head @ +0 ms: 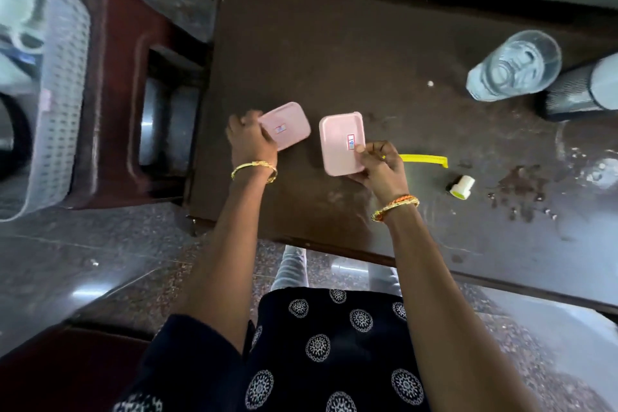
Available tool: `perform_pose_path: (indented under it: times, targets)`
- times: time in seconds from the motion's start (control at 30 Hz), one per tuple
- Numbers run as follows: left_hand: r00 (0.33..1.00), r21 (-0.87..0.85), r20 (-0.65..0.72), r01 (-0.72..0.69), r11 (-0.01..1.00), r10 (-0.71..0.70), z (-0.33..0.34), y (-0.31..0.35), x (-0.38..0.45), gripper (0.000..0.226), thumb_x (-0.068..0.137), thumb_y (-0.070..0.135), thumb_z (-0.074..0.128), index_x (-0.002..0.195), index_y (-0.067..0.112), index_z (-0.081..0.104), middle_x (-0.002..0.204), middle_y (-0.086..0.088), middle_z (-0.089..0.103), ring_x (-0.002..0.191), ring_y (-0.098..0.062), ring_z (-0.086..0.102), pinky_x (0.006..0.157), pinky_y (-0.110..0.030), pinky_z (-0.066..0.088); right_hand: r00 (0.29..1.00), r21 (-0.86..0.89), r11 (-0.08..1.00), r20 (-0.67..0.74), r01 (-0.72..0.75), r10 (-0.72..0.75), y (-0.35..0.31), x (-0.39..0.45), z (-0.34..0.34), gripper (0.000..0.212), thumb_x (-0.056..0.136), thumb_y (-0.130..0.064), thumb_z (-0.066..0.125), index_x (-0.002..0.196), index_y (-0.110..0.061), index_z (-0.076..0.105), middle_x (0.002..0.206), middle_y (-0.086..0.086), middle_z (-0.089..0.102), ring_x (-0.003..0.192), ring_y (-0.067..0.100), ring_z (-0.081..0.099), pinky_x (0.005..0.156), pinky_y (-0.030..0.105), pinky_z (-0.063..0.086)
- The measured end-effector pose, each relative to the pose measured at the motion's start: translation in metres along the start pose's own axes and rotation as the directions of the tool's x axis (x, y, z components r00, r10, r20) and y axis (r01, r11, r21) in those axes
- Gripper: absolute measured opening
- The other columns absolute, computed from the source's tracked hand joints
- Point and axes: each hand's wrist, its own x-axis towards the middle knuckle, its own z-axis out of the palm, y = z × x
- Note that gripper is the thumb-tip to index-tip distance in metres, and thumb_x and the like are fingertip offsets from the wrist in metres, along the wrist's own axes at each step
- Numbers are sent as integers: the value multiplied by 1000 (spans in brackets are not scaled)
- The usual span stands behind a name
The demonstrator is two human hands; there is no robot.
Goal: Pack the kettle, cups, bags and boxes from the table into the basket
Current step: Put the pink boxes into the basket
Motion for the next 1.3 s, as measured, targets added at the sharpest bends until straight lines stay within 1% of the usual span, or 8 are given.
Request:
perform_pose_path:
  times: [0.17,0.27,0.33,0.53,0.63,0.83,1.1,1.3]
  targets:
    - [993,-182,80,103,978,-90,-24,-15,4,28,93,3,44,114,2,61,124,-24,52,113,-34,52,89,-22,31,996,-36,999,-85,37,-40,6,-9,40,27,88,1,57,69,-15,47,71,3,54,66,13,49,64,33,45]
    - [994,-288,-18,100,952,-110,-58,-36,0,24,92,5,48,111,2,63,119,-22,56,110,-31,55,82,-15,33,997,-22,997,-34,75,-75,-1,-20,68,26,88,2,55,70,-15,49,73,7,53,67,17,48,70,37,37]
    - [978,-360,-144,93,928,-153,-92,-58,-1,24,90,3,50,109,3,65,114,-22,60,105,-32,58,81,-20,37,994,97,993,83,61,-69,-10,-33,99,22,89,2,54,73,-14,50,80,9,57,71,19,55,64,34,46]
    - [809,-612,-406,104,784,-425,-192,-130,13,25,88,3,53,109,0,66,107,-27,65,99,-36,64,88,-42,53,938,184,980,318,79,-136,-39,-66,218,15,88,3,56,80,-10,52,91,14,58,90,25,60,72,32,60]
    - [729,-665,-420,158,730,-541,-217,-144,26,24,89,10,54,110,8,67,111,-19,67,102,-30,64,89,-36,54,922,154,982,353,108,-157,-50,-74,272,17,88,2,57,78,-11,52,87,12,59,85,23,61,71,32,59]
    - [629,-603,-573,112,790,-526,-235,-122,55,31,86,-4,46,111,2,64,118,-22,56,107,-35,56,89,-25,36,920,163,981,359,107,-160,-47,-75,303,14,88,1,58,81,-10,51,88,9,64,84,22,63,72,31,60]
    - [783,-461,-335,349,816,-524,-223,-138,96,34,84,-2,49,114,6,63,125,-17,54,111,-32,56,91,-32,44,972,94,992,212,81,-100,-21,-62,270,13,88,-2,58,82,-11,52,94,13,59,93,29,60,59,24,58]
    - [817,-483,-307,309,819,-489,-213,-146,113,35,88,-1,44,113,10,67,121,-14,63,108,-28,60,85,-26,46,969,-27,988,202,149,-141,-25,-55,283,11,85,-9,65,81,-16,58,93,12,59,63,11,55,50,20,45]
